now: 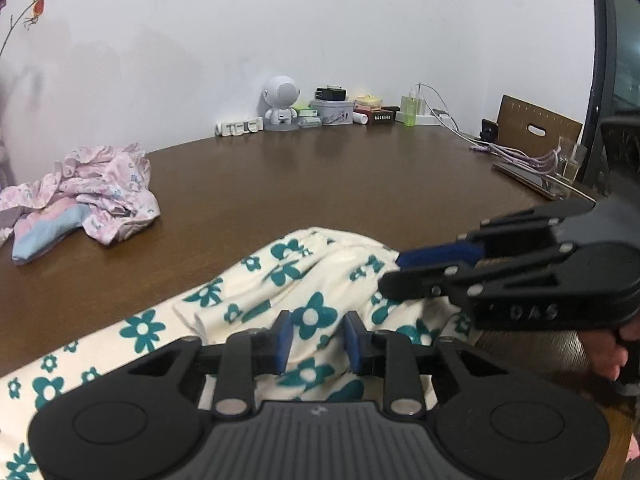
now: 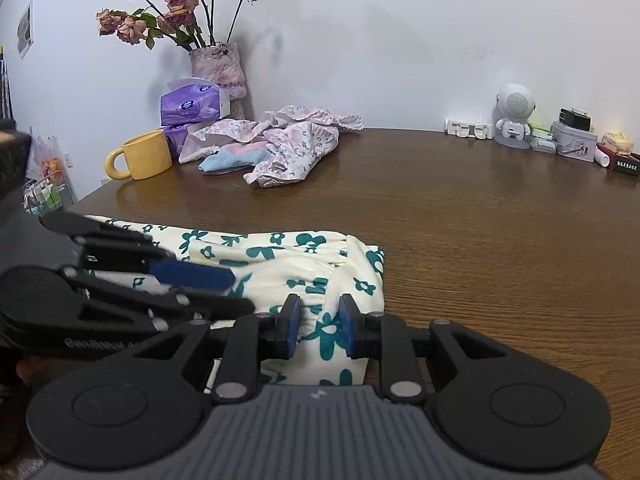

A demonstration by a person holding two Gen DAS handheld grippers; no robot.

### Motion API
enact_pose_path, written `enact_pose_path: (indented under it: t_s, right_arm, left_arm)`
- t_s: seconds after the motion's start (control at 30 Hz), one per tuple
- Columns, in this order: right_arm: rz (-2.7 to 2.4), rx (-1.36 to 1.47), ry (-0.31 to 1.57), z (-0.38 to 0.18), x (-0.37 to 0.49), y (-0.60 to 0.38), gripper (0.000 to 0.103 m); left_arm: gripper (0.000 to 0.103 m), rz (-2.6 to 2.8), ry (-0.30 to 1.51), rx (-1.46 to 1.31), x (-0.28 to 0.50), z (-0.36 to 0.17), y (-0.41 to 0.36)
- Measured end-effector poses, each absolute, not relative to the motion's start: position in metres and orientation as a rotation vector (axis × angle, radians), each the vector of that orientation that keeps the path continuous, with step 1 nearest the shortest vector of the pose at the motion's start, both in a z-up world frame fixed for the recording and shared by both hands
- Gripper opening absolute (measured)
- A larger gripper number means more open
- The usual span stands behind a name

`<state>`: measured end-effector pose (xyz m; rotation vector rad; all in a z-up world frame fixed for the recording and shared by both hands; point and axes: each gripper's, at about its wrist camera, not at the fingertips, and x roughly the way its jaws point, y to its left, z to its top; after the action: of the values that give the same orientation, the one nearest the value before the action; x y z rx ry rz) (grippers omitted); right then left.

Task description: Fold clothes

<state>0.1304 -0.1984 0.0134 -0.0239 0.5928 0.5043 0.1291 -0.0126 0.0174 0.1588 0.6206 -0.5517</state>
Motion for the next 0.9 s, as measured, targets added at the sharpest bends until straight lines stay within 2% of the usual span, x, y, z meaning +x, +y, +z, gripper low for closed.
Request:
enact_pose_path:
  t_s: [0.07,0.2,0.47,0.67,0.73,0.8,0.9]
  right_arm:
    - [0.522,0.004,0.589,0.015,0.129,-0.202,0.037]
    - [0.515,0.072,0.574,0.022,0.125,-0.219,0.042]
    - [0.473,0.245,0.663,0.010,0.139,-0.256,0.043]
    - [0.490,0.258,0.647,0.011,0.143,-0.247,0.043]
    - [0.487,0.251,0.637,0.013,0.146,-0.241,0.040]
    - [0.469,0.267,0.629,0.015,0.153,-0.239,0.019]
    - [0.495,0.291,0.657,0.016,0.166,-0.236,0.017]
  left_arm:
    - [0.026,-0.549,0.614,0.176,0.127,0.017,-0.014]
    - [0.026,-0.551,0.612,0.173,0.126,0.016,-0.013]
    - [0.026,-0.559,0.612,0.166,0.127,0.016,-0.012]
    - [0.027,-0.562,0.610,0.163,0.127,0.016,-0.011]
    - [0.027,-0.563,0.609,0.160,0.127,0.015,-0.010]
    - [0.027,-0.565,0.608,0.157,0.127,0.015,-0.009]
    - [0.027,-0.568,0.607,0.152,0.127,0.016,-0.008]
